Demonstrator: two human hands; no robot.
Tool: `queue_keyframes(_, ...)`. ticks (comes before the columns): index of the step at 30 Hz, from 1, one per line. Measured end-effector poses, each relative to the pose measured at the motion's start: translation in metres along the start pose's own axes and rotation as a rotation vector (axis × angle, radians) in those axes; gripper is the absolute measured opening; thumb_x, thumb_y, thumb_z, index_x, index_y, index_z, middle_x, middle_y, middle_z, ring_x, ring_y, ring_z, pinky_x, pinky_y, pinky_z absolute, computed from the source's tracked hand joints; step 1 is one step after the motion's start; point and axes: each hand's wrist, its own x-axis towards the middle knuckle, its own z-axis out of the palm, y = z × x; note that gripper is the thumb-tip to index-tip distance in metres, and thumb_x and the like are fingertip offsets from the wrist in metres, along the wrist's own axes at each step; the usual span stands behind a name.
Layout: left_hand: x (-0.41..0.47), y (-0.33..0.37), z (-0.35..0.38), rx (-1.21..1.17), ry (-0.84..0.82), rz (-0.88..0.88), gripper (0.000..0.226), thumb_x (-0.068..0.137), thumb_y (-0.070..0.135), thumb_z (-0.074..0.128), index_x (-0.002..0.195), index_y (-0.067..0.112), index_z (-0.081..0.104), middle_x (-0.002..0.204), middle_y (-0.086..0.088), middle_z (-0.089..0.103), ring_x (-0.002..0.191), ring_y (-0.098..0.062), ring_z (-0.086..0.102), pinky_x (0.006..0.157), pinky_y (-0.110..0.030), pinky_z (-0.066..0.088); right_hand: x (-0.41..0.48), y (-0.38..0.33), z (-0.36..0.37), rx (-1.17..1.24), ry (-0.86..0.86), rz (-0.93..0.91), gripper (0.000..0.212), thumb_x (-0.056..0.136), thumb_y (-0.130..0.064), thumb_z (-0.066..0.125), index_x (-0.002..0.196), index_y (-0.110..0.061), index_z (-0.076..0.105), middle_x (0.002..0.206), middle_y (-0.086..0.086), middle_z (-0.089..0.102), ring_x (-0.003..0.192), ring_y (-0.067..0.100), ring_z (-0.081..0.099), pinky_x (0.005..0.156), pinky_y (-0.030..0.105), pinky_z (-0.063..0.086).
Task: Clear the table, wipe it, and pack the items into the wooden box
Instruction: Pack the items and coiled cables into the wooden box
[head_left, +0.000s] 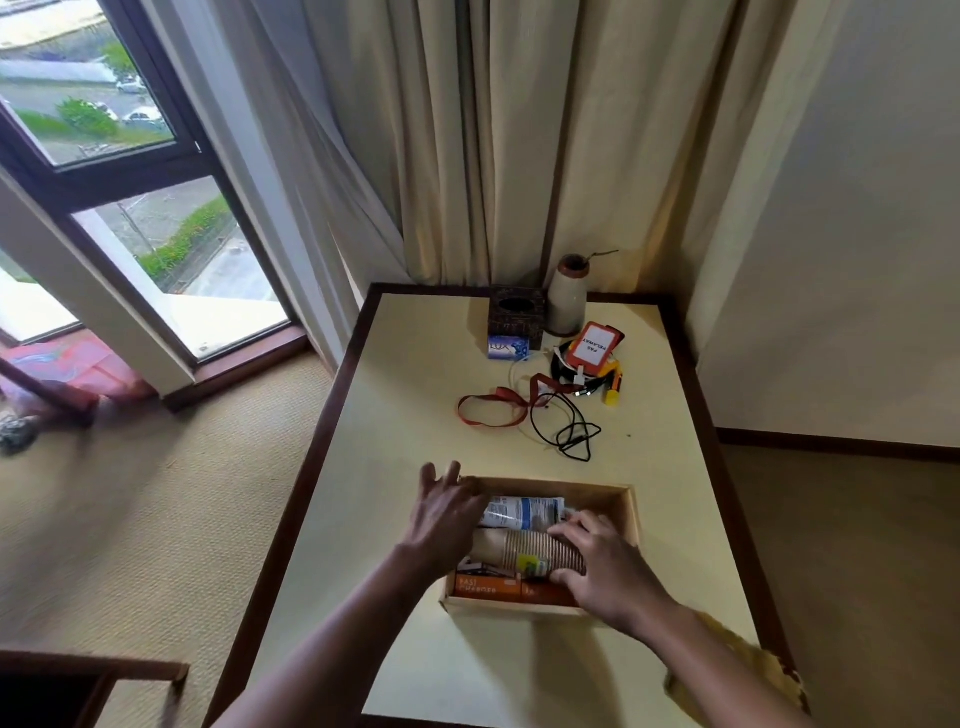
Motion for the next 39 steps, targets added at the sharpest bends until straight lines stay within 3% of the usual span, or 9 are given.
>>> queue_keyframes(8,0.001,0.000,-0.009,-0.036,-0.027,-0.013,0.046,0.095,0.043,0.067,0.139,0.031,0.059,0.147,0.006,0.059,0.118,-0.023,0.049,0.095,-0.045,0.027,0.010,-0.010,0.002,0.003,0.043,-0.036,0.053,0.089,-0.044,0.069,0.138,-0.034,0.053,0.128,-0.014,0.048,0.125,0.009,0.043,0.100,0.033,0.048)
queue_keyframes(13,-0.001,0.002,-0.003,-0.024,0.000,-0.023,0.048,0.075,0.049,0.084,0.114,0.027,0.070,0.112,0.001,0.075,0.097,-0.022,0.062,0.087,-0.047,0.043,0.010,-0.006,0.000,0.052,0.005,-0.029,0.062,0.086,-0.050,0.069,0.143,-0.038,0.046,0.134,-0.017,0.043,0.127,0.006,0.040,0.102,0.036,0.048)
queue_keyframes(16,0.006,0.007,-0.009,-0.087,0.089,-0.065,0.033,0.079,0.040,0.081,0.107,0.027,0.071,0.102,0.002,0.074,0.092,-0.019,0.062,0.085,-0.043,0.045,0.015,-0.005,-0.009,0.171,0.077,-0.013,0.053,0.092,-0.048,0.065,0.141,-0.035,0.049,0.132,-0.018,0.045,0.124,0.004,0.045,0.100,0.030,0.047)
queue_keyframes(21,0.058,0.007,-0.025,-0.349,0.224,-0.181,0.026,0.101,0.021,0.058,0.125,0.022,0.069,0.123,0.003,0.071,0.109,-0.015,0.064,0.095,-0.037,0.052,0.050,0.010,-0.033,0.379,0.286,0.052,0.031,0.099,-0.039,0.057,0.126,-0.026,0.062,0.121,-0.013,0.052,0.111,0.009,0.058,0.084,0.029,0.060)
queue_keyframes(26,0.142,-0.009,-0.025,-0.562,0.217,-0.286,0.022,0.100,0.015,0.052,0.107,0.020,0.073,0.102,0.001,0.076,0.083,-0.011,0.069,0.070,-0.036,0.061,0.117,0.044,-0.065,0.423,0.442,0.171,0.020,0.100,-0.028,0.059,0.115,-0.022,0.069,0.110,-0.006,0.059,0.104,0.012,0.058,0.084,0.027,0.050)
queue_keyframes(30,0.210,-0.019,-0.012,-0.566,0.053,-0.346,0.023,0.100,0.019,0.050,0.100,0.015,0.073,0.095,-0.003,0.075,0.079,-0.016,0.069,0.069,-0.035,0.060,0.180,0.073,-0.083,0.417,0.492,0.324,0.016,0.097,-0.020,0.061,0.109,-0.014,0.071,0.102,0.006,0.065,0.095,0.021,0.063,0.069,0.017,0.037)
queue_keyframes(33,0.251,-0.018,0.002,-0.551,-0.009,-0.311,0.022,0.100,0.017,0.049,0.098,0.012,0.071,0.100,-0.006,0.073,0.087,-0.020,0.066,0.071,-0.028,0.047,0.226,0.093,-0.093,0.442,0.490,0.411,0.019,0.095,-0.015,0.061,0.109,-0.007,0.070,0.105,0.015,0.070,0.100,0.030,0.065,0.073,0.024,0.033)
queue_keyframes(36,0.285,-0.013,0.018,-0.594,-0.026,-0.271,0.021,0.099,0.013,0.051,0.093,0.009,0.070,0.095,-0.008,0.073,0.085,-0.022,0.066,0.073,-0.033,0.053,0.267,0.112,-0.099,0.448,0.469,0.468,0.025,0.097,-0.015,0.056,0.115,-0.001,0.068,0.118,0.017,0.070,0.111,0.032,0.064,0.074,0.022,0.035)
queue_keyframes(39,0.313,-0.004,0.029,-0.647,-0.022,-0.283,0.018,0.101,0.018,0.055,0.095,0.012,0.070,0.096,-0.003,0.072,0.082,-0.013,0.064,0.066,-0.023,0.049,0.298,0.130,-0.107,0.547,0.498,0.567,0.036,0.099,-0.020,0.056,0.130,-0.002,0.061,0.132,0.017,0.064,0.122,0.031,0.059,0.085,0.020,0.042)
